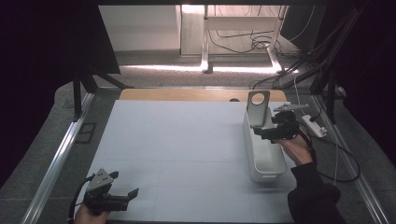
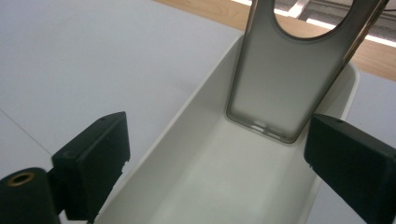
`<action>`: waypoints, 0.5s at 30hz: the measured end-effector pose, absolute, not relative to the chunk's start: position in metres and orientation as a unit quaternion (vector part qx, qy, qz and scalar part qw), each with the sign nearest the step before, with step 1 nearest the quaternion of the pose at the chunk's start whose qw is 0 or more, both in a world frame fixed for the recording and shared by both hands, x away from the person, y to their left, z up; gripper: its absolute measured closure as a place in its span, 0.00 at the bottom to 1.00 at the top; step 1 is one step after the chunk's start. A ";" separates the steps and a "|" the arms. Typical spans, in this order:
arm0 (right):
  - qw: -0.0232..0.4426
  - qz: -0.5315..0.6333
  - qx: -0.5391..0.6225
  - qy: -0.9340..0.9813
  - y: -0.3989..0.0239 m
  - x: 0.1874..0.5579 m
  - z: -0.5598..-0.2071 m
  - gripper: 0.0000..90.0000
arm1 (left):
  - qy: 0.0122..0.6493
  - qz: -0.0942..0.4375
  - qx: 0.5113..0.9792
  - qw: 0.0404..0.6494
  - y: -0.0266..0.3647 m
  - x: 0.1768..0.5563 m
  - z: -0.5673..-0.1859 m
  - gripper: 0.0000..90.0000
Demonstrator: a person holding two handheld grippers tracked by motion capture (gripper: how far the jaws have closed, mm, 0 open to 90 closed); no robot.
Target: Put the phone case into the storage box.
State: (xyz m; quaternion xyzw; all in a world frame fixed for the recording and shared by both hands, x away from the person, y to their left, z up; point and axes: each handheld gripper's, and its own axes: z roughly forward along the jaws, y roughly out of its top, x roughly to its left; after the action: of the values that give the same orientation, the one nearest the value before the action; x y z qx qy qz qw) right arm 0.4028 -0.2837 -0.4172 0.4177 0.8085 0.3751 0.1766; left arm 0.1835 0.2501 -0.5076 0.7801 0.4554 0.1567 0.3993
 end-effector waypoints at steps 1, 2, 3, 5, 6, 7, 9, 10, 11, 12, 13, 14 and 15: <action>0.174 0.376 0.419 0.808 -0.283 0.400 -0.418 0.06 | 0.456 0.156 0.780 0.400 0.250 0.184 -0.508 0.02; 0.173 0.375 0.419 0.809 -0.282 0.398 -0.418 0.05 | 0.456 0.156 0.780 0.400 0.250 0.184 -0.508 0.02; 0.174 0.373 0.417 0.810 -0.281 0.397 -0.418 0.05 | 0.456 0.155 0.780 0.400 0.250 0.184 -0.508 0.02; 0.177 0.371 0.415 0.812 -0.280 0.393 -0.418 0.03 | 0.456 0.155 0.780 0.399 0.250 0.184 -0.508 0.02; 0.177 0.371 0.416 0.811 -0.280 0.391 -0.418 0.03 | 0.456 0.155 0.780 0.400 0.250 0.184 -0.508 0.02; 0.178 0.374 0.416 0.810 -0.279 0.388 -0.417 0.02 | 0.455 0.155 0.780 0.400 0.250 0.184 -0.508 0.02; 0.178 0.375 0.417 0.809 -0.279 0.386 -0.416 0.01 | 0.455 0.154 0.781 0.399 0.250 0.184 -0.508 0.02; 0.180 0.377 0.416 0.808 -0.279 0.383 -0.415 0.01 | 0.455 0.154 0.781 0.399 0.250 0.184 -0.508 0.02; 0.182 0.378 0.416 0.807 -0.278 0.380 -0.414 0.01 | 0.456 0.153 0.781 0.399 0.250 0.184 -0.508 0.02; 0.181 0.381 0.418 0.805 -0.278 0.377 -0.414 0.01 | 0.455 0.154 0.781 0.398 0.250 0.184 -0.508 0.02; 0.180 0.382 0.418 0.804 -0.278 0.375 -0.414 0.00 | 0.456 0.153 0.781 0.399 0.250 0.184 -0.508 0.02; 0.183 0.383 0.418 0.803 -0.277 0.372 -0.414 0.00 | 0.457 0.153 0.780 0.399 0.250 0.184 -0.508 0.02; 0.183 0.383 0.417 0.804 -0.278 0.370 -0.414 0.00 | 0.457 0.153 0.780 0.400 0.250 0.184 -0.508 0.02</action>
State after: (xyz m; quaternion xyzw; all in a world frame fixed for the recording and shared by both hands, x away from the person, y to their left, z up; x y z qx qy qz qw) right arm 0.3700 -0.2776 -0.4143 0.4174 0.8037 0.3826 0.1830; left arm 0.1839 0.2504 -0.5078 0.7797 0.4573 0.1529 0.3996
